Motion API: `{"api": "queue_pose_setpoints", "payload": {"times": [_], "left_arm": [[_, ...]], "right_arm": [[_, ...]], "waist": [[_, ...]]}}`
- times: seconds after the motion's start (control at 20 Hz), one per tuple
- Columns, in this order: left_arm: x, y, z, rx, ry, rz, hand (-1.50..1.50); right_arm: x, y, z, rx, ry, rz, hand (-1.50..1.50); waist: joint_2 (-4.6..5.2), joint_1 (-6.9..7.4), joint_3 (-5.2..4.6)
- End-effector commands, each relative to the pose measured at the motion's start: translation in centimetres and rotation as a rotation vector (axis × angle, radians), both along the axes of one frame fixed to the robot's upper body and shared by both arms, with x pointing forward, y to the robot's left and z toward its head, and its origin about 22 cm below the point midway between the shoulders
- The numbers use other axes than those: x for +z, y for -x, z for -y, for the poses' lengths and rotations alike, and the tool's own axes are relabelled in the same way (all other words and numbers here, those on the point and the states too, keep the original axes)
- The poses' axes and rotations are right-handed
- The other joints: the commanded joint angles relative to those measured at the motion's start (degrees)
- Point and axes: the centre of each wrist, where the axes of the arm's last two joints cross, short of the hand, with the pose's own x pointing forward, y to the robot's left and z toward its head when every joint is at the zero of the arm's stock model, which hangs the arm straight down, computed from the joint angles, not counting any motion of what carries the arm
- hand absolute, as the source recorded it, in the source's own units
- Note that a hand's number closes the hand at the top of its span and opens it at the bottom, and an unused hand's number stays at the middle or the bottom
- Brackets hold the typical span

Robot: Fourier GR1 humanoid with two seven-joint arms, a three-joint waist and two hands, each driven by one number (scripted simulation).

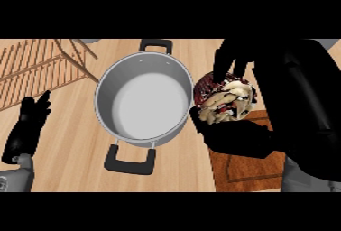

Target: Pick the cupcake from the cutting board and place it in the pot

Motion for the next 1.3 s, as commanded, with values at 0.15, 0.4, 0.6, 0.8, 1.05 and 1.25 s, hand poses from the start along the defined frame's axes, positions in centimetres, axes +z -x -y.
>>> {"api": "queue_pose_setpoints", "payload": {"times": [0.15,0.4,0.6,0.8,1.05,1.25], "left_arm": [[-1.1,-0.7,-0.3,0.016,-0.010,0.017,0.00],[-0.7,0.5,0.7,-0.023,0.013,-0.002,0.00],[0.0,-0.7,1.5,-0.014,0.007,0.010,0.00],[-0.4,-0.2,1.0,-0.019,0.005,0.005,0.00],[-1.1,-0.9,2.4,-0.019,0.003,0.018,0.00],[-0.7,0.0,0.4,-0.037,-0.002,0.009,0.00]], "right_arm": [[1.0,-2.6,-6.8,0.004,0.023,-0.123,1.50],[-2.9,-6.5,-9.2,0.024,0.070,-0.208,1.50],[-4.2,-8.9,-10.6,0.055,0.120,-0.293,1.50],[-8.5,-9.0,-11.5,0.019,-0.016,-0.466,-1.50],[-9.1,-11.4,-12.3,0.090,-0.128,-0.449,-1.50],[-10.5,-11.4,-11.1,0.092,-0.373,-0.416,-1.50]], "waist": [[0.14,0.05,0.01],[0.23,0.74,0.05],[0.28,0.73,0.06],[0.30,1.50,0.06],[0.47,1.48,0.06],[0.47,1.90,0.08]]}}
